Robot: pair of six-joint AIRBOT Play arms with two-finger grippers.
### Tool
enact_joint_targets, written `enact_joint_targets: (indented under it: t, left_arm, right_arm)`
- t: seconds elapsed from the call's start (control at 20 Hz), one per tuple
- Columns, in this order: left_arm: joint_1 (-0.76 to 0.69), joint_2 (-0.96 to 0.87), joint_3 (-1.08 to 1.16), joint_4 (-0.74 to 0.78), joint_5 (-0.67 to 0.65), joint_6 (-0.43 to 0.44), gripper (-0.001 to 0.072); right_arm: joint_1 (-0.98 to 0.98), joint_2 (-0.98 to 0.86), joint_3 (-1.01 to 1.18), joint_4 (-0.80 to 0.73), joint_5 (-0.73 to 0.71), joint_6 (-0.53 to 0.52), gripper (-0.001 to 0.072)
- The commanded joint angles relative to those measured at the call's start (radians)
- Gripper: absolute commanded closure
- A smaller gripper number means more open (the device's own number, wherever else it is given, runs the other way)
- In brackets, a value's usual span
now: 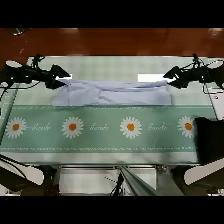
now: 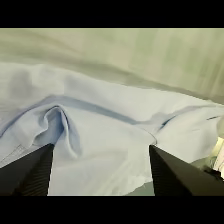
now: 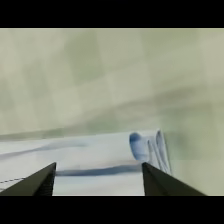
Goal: Fold the shirts.
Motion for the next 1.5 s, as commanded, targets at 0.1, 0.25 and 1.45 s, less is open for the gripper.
enact_joint_targets:
  t: [0.1,0.25,1.45]
  left_arm:
    - [0.17,0.048,0.087,0.39,-0.31,-0.15,0.0009]
    - [0.254,0.22,-0.046,0.553,-0.202,-0.167,0.0008]
    - [-0.741,0.397,-0.277,0.286,0.442,-0.125,0.0686]
  right_arm:
    - [-0.137,0.039,0.054,-0.089,0.171,-0.015,0.0092]
    - [-0.185,0.035,0.023,-0.163,0.275,-0.013,0.0093]
    - [0.051,0.731,-0.38,-0.272,0.299,-0.059,0.069]
